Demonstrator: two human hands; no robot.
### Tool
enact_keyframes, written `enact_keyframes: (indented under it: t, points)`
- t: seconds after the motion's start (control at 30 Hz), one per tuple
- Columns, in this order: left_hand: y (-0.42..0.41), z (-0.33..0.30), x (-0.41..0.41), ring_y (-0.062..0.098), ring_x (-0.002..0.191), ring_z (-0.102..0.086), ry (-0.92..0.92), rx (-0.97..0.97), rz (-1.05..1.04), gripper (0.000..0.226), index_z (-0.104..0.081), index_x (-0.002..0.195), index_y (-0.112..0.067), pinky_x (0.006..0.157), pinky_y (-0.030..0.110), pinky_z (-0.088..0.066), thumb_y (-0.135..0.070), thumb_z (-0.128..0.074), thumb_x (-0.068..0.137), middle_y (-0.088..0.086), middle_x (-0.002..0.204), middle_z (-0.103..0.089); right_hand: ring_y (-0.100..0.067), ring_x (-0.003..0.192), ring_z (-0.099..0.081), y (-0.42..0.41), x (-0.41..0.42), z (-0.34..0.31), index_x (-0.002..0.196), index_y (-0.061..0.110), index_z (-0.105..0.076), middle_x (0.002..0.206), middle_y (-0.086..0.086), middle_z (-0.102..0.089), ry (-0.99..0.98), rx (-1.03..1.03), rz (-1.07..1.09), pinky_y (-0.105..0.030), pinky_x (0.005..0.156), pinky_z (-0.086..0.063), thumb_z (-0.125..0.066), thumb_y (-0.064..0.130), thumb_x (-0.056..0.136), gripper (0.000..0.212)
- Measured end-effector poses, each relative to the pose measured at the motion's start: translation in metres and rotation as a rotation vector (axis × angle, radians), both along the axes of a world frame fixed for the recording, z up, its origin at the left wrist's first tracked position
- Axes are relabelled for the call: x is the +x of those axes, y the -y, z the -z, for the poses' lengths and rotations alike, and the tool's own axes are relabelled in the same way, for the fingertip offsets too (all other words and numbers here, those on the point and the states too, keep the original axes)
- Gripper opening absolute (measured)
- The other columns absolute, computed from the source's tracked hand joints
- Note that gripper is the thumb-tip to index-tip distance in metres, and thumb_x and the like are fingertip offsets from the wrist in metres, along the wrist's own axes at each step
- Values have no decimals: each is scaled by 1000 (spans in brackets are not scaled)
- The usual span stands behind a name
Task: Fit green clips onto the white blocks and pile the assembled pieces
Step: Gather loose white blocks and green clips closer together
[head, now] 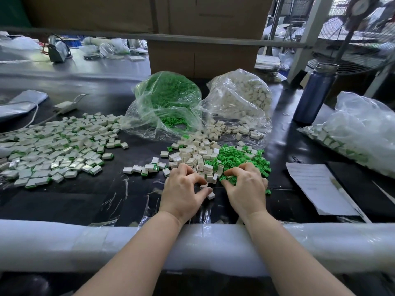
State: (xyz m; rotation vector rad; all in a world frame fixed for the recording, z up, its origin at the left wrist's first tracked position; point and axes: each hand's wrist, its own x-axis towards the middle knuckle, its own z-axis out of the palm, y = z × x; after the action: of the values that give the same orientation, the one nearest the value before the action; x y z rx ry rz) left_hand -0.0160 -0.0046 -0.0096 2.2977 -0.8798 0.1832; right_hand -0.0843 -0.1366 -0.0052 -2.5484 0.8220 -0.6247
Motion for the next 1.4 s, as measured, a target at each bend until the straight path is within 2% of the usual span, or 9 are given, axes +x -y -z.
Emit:
enact_keyframes:
  t: [0.07,0.2,0.47,0.67,0.9,1.1,1.23,1.33,1.4]
  points:
    - [0,0,0,13,105,-38,5,45,23,32,-70,103,-22,99,23,-29,-43,-68,78,-8,97,-37,-16,113,-41,-1,1,1,108,26,-65,110,3,-47,-52,-55,-6,-33,89,-25,-62,40,85,27]
    - [1,0,-1,12,107,-36,10,72,65,36,-67,111,-26,101,21,-26,-44,-65,80,-9,99,-37,-17,112,-40,-3,3,3,109,26,-64,113,3,-46,-90,-135,-10,-33,87,-24,-60,44,85,30]
    - [2,0,0,12,112,-36,-32,44,119,30,-70,106,-22,103,23,-25,-38,-68,80,-5,106,-45,-18,108,-42,-2,4,4,99,22,-67,107,3,-50,-20,-159,-21,-31,84,-24,-55,31,91,17]
    - [3,-1,1,9,109,-36,-64,16,142,26,-71,100,-20,99,16,-25,-34,-70,78,-8,101,-43,-20,101,-47,-2,1,0,96,14,-69,101,-3,-55,115,-79,-52,-29,82,-28,-59,23,90,15]
    - [7,-7,0,13,109,-40,-70,93,186,25,-70,100,-20,102,31,-31,-35,-69,80,-9,100,-41,-22,95,-51,0,0,-13,91,10,-70,92,-3,-57,169,21,-139,-36,86,-39,-61,17,88,12]
    - [18,-16,3,12,108,-40,-129,114,244,19,-68,93,-18,100,29,-30,-29,-72,78,-8,103,-44,-18,88,-51,9,-1,-16,89,9,-70,85,5,-51,220,93,-164,-26,78,-38,-62,14,88,10]
    - [25,-16,2,12,97,-47,-182,3,248,12,-64,89,-17,90,21,-38,-20,-71,79,-6,97,-49,-18,87,-55,12,-4,-10,89,9,-69,88,0,-61,258,127,-169,-22,75,-39,-60,12,88,9]
    - [22,-10,0,11,81,-55,-192,-131,219,11,-62,86,-14,77,13,-44,-14,-71,79,-4,88,-58,-19,86,-58,10,-5,-8,90,8,-68,87,-2,-66,287,148,-187,-27,77,-44,-59,10,89,9]
    - [20,-7,-1,7,77,-57,-220,-214,183,12,-64,88,-11,74,9,-44,-11,-72,78,-6,84,-61,-19,86,-60,8,-3,-8,94,8,-68,89,-3,-68,309,159,-208,-29,78,-47,-58,9,90,11]
